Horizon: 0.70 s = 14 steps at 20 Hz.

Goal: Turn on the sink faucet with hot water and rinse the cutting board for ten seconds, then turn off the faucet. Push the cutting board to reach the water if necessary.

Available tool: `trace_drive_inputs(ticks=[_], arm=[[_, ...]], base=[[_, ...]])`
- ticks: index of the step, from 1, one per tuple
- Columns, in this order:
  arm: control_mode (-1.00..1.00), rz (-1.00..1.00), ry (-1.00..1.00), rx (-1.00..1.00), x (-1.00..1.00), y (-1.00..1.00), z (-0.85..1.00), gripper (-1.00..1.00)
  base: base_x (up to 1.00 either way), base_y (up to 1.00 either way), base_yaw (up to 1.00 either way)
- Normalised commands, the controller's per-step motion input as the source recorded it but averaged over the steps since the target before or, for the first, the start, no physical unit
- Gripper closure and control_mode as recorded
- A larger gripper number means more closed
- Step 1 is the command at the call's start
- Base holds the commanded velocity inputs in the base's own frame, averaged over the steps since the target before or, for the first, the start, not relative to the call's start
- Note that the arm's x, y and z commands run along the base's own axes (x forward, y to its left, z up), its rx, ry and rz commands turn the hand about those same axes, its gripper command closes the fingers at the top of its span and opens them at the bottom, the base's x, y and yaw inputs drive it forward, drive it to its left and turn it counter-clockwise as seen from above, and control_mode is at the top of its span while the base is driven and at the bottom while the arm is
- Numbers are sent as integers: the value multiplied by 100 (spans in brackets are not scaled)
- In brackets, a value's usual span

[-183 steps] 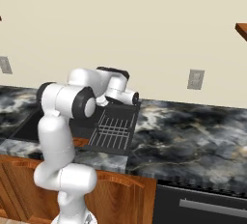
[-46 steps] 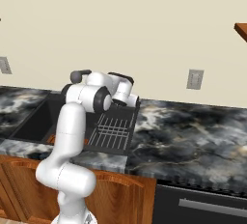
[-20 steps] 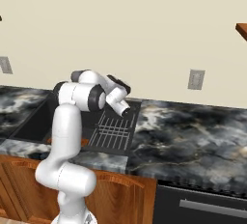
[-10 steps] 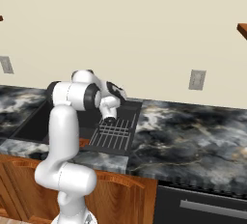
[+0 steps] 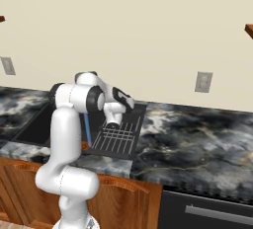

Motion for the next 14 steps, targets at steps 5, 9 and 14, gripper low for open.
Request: trace_drive_inputs(ticks=[5,9,14], arm=[[-100,-19,0,6,0,-15,0,100],[-100,-12,-2,3,-2,-1,0,100],[-100,-5,0,0,0,0,0,100]], base=[[0,0,0],[0,0,0],[0,0,0]])
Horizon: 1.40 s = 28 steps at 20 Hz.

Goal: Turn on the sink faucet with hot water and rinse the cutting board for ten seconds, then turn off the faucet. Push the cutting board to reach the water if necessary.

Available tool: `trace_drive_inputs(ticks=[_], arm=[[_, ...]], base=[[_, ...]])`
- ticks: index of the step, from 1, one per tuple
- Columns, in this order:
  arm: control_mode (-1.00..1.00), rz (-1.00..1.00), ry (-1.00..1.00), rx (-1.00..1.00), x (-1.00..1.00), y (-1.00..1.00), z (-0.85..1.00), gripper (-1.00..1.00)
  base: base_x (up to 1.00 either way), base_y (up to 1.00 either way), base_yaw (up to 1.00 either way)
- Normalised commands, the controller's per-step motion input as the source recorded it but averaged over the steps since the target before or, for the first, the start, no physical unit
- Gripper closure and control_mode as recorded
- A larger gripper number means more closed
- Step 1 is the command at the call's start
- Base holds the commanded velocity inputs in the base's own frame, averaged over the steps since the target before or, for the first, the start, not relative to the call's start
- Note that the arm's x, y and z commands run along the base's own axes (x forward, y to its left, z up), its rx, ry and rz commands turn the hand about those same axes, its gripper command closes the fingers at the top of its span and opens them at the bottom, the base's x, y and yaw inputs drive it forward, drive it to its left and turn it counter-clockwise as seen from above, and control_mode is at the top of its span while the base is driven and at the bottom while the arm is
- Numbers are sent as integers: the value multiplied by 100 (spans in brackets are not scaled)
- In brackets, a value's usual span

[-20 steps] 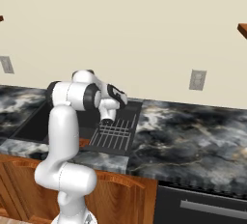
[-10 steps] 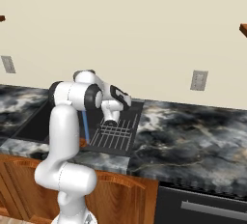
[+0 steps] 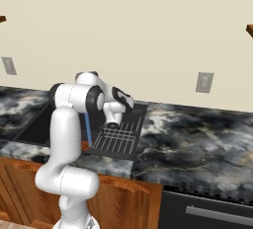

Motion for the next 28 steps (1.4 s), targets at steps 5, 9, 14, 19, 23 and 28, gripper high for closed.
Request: trace_drive_inputs(ticks=[5,9,14,19,23,28], arm=[[-100,-1,0,0,0,0,0,100],[-100,0,0,0,0,0,0,100],[-100,0,0,0,0,0,0,100],[-100,0,0,0,0,0,0,100],[-100,0,0,0,0,0,0,100],[-100,0,0,0,0,0,0,100]], base=[[0,0,0],[0,0,0],[0,0,0],[0,0,0],[0,0,0],[0,0,0]])
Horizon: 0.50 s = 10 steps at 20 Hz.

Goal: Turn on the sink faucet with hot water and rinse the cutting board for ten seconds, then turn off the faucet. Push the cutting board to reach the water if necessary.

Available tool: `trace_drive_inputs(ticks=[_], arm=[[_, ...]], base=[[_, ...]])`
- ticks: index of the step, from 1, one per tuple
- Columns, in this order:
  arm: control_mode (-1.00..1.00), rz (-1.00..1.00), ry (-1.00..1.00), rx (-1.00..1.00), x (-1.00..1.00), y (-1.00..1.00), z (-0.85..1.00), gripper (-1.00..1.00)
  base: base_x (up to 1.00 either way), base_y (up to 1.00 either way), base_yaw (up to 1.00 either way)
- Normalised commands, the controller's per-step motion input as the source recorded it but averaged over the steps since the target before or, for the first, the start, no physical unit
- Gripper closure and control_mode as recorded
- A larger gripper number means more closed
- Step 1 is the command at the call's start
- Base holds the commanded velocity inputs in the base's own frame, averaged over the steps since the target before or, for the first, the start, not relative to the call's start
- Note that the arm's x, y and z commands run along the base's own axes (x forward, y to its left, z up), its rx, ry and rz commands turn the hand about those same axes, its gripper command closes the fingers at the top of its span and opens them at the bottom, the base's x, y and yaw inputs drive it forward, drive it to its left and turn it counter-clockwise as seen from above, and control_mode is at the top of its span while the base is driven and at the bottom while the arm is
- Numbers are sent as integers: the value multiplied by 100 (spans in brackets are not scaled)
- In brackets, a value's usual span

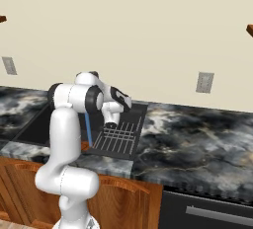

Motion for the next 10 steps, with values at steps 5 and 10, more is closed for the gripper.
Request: trace_drive_inputs(ticks=[5,10], arm=[[-100,0,0,0,0,0,0,100],[-100,0,0,0,0,0,0,100]], base=[[0,0,0],[0,0,0]])
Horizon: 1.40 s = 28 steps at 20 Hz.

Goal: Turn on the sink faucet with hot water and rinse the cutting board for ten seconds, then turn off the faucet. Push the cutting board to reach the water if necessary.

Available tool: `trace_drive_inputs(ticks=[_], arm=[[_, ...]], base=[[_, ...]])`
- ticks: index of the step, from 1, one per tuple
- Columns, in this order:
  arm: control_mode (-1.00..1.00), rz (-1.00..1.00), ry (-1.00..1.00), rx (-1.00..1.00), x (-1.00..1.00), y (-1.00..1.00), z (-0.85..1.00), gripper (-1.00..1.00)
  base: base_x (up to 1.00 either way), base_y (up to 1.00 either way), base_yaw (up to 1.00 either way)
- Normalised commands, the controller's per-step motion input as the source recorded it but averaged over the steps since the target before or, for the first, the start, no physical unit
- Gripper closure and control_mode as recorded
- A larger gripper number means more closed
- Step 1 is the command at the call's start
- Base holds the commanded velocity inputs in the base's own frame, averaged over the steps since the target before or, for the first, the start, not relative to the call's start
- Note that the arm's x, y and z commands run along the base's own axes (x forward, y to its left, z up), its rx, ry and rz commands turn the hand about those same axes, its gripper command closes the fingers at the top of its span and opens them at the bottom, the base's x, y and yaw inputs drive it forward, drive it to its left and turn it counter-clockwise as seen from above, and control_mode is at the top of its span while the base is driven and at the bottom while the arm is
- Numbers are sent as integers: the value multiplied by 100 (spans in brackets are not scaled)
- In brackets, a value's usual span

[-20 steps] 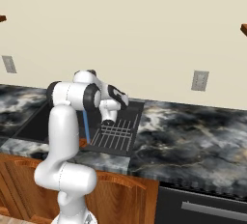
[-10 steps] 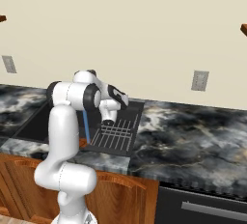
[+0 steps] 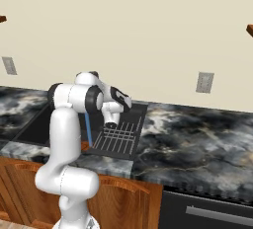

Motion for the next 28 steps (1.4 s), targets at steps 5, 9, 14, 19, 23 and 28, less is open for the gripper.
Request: trace_drive_inputs(ticks=[5,9,14,19,23,28], arm=[[-100,0,0,0,0,0,0,100],[-100,0,0,0,0,0,0,100],[-100,0,0,0,0,0,0,100],[-100,0,0,0,0,0,0,100],[-100,0,0,0,0,0,0,100],[-100,0,0,0,0,0,0,100]], base=[[0,0,0],[0,0,0],[0,0,0],[0,0,0],[0,0,0],[0,0,0]])
